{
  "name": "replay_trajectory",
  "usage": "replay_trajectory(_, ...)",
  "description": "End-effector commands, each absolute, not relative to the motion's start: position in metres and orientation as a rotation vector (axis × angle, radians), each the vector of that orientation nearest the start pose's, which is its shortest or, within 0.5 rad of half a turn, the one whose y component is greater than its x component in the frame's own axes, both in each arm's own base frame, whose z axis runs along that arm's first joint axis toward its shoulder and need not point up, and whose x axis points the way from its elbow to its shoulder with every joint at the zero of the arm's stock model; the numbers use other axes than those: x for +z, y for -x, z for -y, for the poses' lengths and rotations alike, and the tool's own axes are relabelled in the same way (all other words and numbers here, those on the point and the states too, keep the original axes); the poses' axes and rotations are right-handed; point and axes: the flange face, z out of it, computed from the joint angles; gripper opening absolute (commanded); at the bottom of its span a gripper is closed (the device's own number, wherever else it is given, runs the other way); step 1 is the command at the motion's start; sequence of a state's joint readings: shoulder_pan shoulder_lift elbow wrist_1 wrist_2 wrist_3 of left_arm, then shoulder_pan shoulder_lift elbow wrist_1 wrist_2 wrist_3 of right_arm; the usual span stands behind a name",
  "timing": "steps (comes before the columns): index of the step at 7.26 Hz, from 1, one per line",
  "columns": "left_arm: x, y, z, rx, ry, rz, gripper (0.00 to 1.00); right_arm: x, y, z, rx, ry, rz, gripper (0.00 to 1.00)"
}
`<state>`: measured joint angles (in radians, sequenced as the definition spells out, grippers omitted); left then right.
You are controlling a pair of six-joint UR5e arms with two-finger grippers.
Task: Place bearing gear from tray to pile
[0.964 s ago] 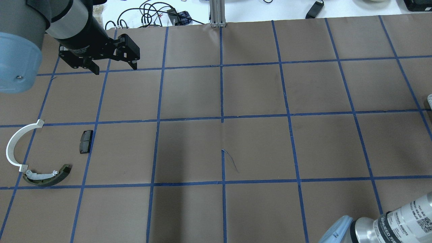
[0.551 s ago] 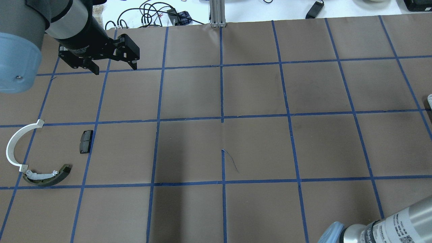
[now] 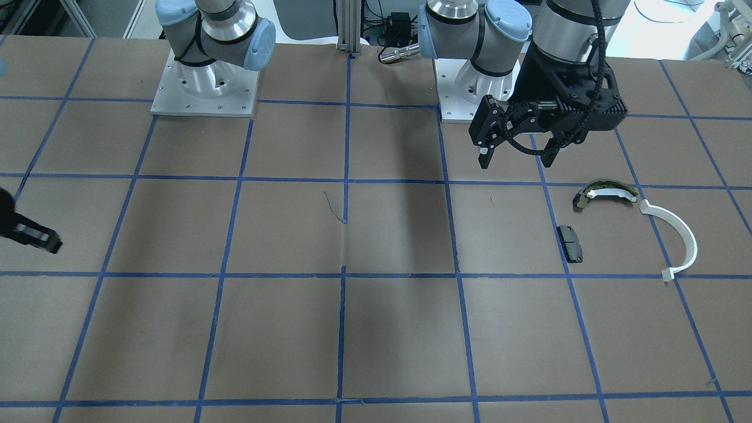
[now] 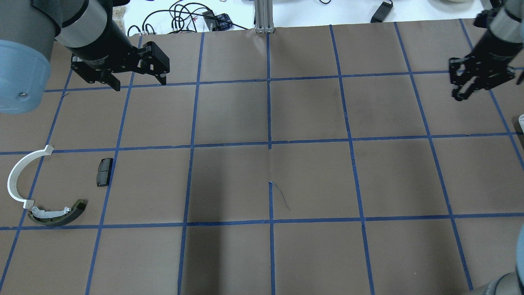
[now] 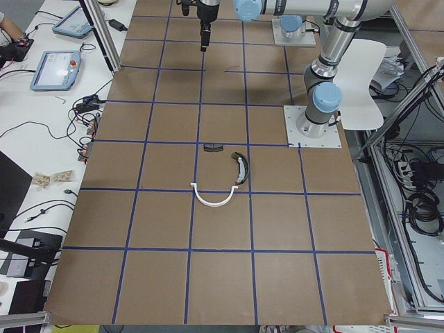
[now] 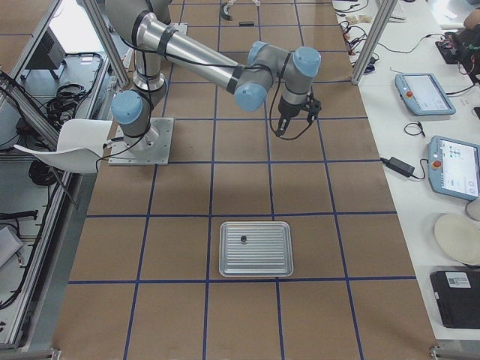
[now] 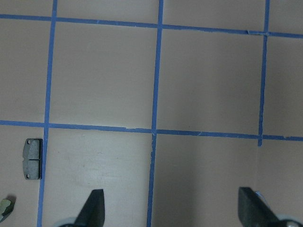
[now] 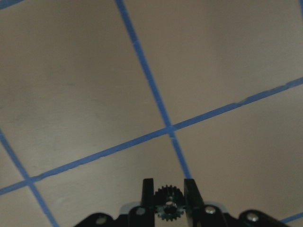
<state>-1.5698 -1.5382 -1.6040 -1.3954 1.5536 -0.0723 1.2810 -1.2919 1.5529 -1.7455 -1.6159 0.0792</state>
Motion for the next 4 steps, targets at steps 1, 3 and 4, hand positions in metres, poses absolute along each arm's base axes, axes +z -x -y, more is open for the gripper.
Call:
replay_trajectory(1,0.507,0.134,0.493,-0.278,0.114,-3.150,1.00,0.353,-0.134,0.588,0.137,-0.664,-3.113,0.00)
replay_trajectory(3,0.507,0.134,0.493,-0.278,0.114,-3.150,1.00,0.316,-0.248,0.582,0.055,-0.708,-3.042,0.00)
replay_trajectory(4,0.507,0.134,0.494,-0.275,0.114,-3.151,1.00,0.290,-0.303,0.573,0.021,-0.634,-3.051,0.00)
